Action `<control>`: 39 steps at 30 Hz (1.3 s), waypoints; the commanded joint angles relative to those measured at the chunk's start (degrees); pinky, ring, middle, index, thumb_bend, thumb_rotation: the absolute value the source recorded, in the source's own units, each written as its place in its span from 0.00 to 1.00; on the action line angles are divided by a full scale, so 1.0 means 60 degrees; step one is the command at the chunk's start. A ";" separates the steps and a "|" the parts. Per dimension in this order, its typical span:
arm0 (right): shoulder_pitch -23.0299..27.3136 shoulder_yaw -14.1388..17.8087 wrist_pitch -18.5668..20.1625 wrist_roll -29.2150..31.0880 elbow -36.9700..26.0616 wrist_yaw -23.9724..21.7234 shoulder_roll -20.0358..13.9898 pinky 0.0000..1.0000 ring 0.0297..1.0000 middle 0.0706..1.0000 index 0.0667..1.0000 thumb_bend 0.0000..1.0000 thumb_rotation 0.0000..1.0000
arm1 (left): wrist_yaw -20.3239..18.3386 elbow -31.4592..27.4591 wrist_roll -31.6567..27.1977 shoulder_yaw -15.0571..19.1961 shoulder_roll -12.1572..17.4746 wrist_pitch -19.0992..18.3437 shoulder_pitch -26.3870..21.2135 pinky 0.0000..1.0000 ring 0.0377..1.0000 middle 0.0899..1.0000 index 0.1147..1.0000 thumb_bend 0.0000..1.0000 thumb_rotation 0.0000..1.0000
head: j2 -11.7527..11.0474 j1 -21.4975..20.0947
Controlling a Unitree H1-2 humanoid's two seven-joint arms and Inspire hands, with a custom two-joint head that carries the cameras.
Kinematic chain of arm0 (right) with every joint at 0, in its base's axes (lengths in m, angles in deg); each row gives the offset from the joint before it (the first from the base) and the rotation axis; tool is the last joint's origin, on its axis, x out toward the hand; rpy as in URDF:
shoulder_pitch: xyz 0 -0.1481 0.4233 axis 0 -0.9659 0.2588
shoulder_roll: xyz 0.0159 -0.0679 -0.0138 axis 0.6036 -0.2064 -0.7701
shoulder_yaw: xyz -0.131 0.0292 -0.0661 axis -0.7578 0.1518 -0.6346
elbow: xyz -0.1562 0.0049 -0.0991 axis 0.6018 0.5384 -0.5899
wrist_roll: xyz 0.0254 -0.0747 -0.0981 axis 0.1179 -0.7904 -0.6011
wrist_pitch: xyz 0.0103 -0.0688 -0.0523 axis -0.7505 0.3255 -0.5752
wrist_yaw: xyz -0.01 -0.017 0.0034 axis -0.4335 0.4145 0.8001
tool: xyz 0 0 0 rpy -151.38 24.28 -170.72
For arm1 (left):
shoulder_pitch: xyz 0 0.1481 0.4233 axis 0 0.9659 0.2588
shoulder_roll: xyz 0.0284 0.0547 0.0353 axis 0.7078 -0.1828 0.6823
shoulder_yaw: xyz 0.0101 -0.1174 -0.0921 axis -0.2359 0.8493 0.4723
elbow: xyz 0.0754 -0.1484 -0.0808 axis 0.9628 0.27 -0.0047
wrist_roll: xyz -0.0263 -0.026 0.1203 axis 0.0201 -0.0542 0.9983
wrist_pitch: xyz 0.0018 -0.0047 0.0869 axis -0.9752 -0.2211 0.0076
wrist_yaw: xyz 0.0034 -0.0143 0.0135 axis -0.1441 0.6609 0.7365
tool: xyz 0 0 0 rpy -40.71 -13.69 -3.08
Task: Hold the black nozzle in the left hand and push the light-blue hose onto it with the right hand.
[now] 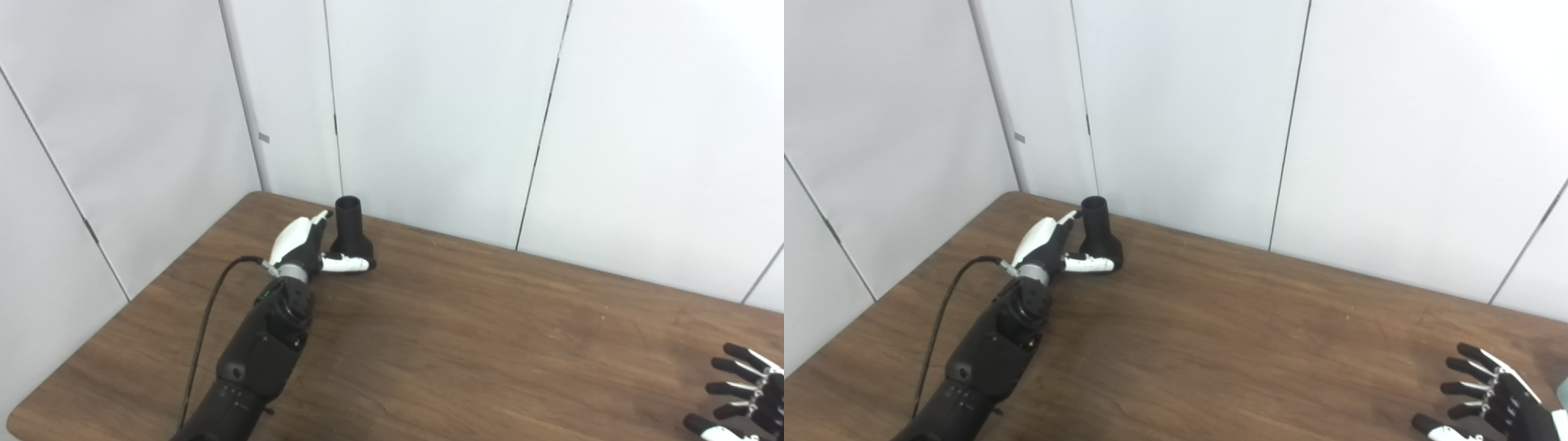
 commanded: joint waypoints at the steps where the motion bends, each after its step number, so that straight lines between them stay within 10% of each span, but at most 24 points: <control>1: 0.0168 0.0145 -0.0137 0.0145 -0.0356 -0.0007 -0.0163 0.44 0.59 0.70 0.76 0.65 0.00 | 0.0081 0.0127 0.0254 -0.0018 0.0258 0.0028 -0.0559 1.00 1.00 0.96 0.94 1.00 0.38 | 0.0003 -0.0011; 25: -0.0028 0.0175 -0.0202 0.0176 -0.0367 -0.0080 -0.0304 0.46 0.58 0.70 0.76 0.67 0.00 | 0.0586 0.1780 -0.0389 -0.0643 0.0366 0.0568 -0.1153 1.00 1.00 0.92 0.86 1.00 0.34 | 0.0150 -0.0083; 39: -0.0060 0.0256 -0.0112 0.0305 -0.0455 -0.0135 -0.0298 0.46 0.58 0.69 0.75 0.68 0.00 | 0.0777 0.2457 -0.1037 -0.0616 0.0217 0.1087 -0.1265 1.00 0.93 0.79 0.66 0.90 0.18 | 0.0291 -0.0149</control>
